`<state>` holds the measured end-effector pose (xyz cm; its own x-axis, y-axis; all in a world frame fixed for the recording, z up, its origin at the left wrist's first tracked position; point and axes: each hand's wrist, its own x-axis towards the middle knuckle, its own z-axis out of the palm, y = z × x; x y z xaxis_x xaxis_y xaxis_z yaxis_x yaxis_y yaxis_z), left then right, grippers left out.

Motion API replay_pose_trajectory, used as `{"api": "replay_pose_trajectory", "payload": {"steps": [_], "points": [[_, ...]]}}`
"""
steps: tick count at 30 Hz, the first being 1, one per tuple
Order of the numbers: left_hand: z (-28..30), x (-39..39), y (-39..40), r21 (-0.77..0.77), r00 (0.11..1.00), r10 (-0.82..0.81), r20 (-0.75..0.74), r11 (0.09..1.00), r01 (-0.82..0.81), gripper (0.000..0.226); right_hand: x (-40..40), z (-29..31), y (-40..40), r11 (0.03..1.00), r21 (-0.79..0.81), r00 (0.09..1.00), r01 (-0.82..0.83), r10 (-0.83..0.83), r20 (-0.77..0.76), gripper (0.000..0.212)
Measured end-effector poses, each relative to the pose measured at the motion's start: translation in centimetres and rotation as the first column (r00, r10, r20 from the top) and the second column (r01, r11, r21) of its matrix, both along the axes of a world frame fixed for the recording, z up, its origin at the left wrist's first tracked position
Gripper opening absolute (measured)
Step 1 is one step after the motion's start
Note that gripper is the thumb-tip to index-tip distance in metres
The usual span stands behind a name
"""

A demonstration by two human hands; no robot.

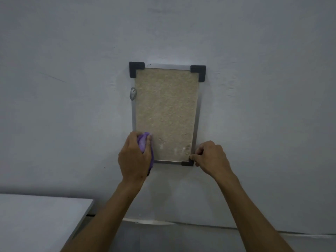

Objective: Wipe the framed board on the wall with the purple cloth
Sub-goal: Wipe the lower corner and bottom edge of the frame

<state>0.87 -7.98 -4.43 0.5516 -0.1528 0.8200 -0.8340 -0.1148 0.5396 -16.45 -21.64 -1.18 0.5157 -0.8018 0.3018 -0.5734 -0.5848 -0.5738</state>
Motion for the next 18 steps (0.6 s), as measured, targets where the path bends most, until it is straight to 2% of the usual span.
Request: {"api": "replay_pose_trajectory", "payload": {"steps": [5, 7, 11, 13, 16, 18], "points": [[-1.6, -0.7, 0.8, 0.342, 0.968, -0.052, 0.244, 0.939, -0.036, 0.020, 0.1, 0.3, -0.2, 1.000, 0.009, 1.000, 0.003, -0.003, -0.018, 0.019], [-0.4, 0.0, 1.1, 0.305, 0.959, -0.028, 0.281, 0.950, -0.061, 0.019, 0.0, 0.4, 0.1, 1.000, 0.009, 1.000, 0.002, -0.002, -0.015, 0.020], [2.3, 1.0, 1.1, 0.098, 0.984, -0.002, 0.176, 0.995, -0.015, 0.019, -0.1, 0.3, 0.5, 1.000, 0.001, 1.000, 0.008, -0.008, -0.014, 0.020], [1.8, 0.4, 1.1, 0.159, 0.977, -0.038, 0.209, 0.987, 0.005, 0.017, -0.1, 0.4, 0.5, 1.000, -0.002, 1.000, 0.008, -0.008, -0.023, 0.020], [0.7, 0.0, 1.7, 0.388, 0.935, -0.114, 0.335, 0.921, -0.027, 0.015, 0.0, 0.6, 0.7, 1.000, -0.019, 0.998, 0.017, -0.018, -0.062, 0.022], [1.7, 0.7, 1.8, 0.399, 0.917, -0.127, 0.378, 0.916, -0.037, 0.016, 0.0, 0.7, 0.8, 0.999, -0.030, 0.996, 0.030, -0.032, -0.083, 0.023]]}}
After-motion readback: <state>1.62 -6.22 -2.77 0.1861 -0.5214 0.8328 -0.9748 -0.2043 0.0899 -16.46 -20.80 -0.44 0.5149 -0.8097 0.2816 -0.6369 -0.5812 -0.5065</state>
